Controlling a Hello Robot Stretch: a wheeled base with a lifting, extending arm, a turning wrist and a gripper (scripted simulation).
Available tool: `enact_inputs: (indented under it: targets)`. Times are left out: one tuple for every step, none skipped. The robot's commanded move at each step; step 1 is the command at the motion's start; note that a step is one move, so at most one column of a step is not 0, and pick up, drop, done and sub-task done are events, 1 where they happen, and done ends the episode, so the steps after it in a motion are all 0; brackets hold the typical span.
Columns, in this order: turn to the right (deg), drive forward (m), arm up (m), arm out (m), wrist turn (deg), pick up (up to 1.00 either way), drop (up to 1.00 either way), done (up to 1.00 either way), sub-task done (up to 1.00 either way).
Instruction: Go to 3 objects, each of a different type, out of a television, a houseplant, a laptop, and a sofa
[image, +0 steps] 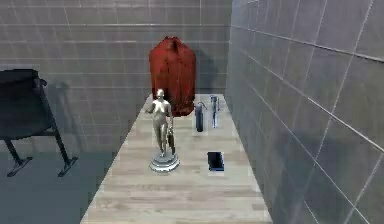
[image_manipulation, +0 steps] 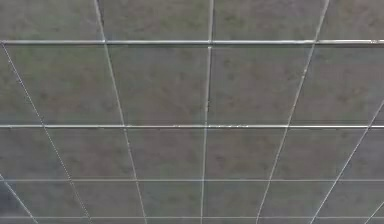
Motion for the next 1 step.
enact_inputs:
  targets:
    - [-45.0, 0.0, 0.0, 0.0, 0.0, 0.0, 0.0, 0.0, 0.0]
